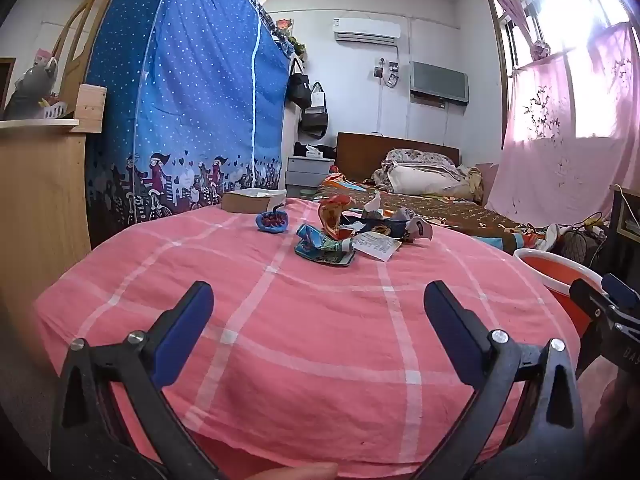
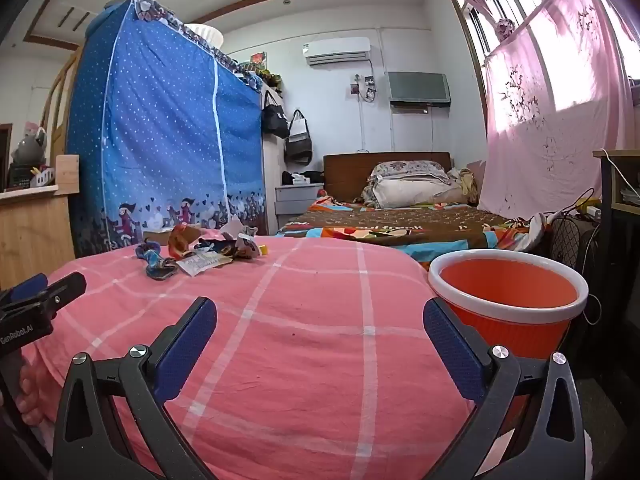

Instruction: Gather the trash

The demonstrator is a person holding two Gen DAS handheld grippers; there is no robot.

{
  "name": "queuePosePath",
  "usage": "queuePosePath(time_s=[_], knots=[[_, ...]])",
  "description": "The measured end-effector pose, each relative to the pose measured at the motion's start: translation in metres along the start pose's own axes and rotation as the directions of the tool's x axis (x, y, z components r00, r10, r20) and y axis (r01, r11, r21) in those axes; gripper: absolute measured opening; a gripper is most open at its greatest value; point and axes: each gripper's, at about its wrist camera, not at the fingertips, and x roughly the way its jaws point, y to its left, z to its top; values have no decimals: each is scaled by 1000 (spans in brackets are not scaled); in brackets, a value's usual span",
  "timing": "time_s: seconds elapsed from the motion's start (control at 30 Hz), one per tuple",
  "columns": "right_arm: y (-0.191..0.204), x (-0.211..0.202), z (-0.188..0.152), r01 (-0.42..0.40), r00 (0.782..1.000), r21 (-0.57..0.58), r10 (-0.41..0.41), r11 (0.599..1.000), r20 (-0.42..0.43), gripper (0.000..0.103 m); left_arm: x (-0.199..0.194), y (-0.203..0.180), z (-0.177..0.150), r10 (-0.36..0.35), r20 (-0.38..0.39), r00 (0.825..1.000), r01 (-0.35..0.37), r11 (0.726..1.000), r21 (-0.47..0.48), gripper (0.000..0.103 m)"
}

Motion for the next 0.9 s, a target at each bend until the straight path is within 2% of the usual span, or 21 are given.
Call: queuePosePath(time_s=[0.37,0.9], knots=[[0,0,-1,2,1000,-2,-2,1000,-5,103,1,5,1,-11,4,1000,11,1000,3,103],[-1,0,-1,1,1000,2,-1,1000,-5,103,-5,-6,-1,-14,14,1000,14,1000,24,103]])
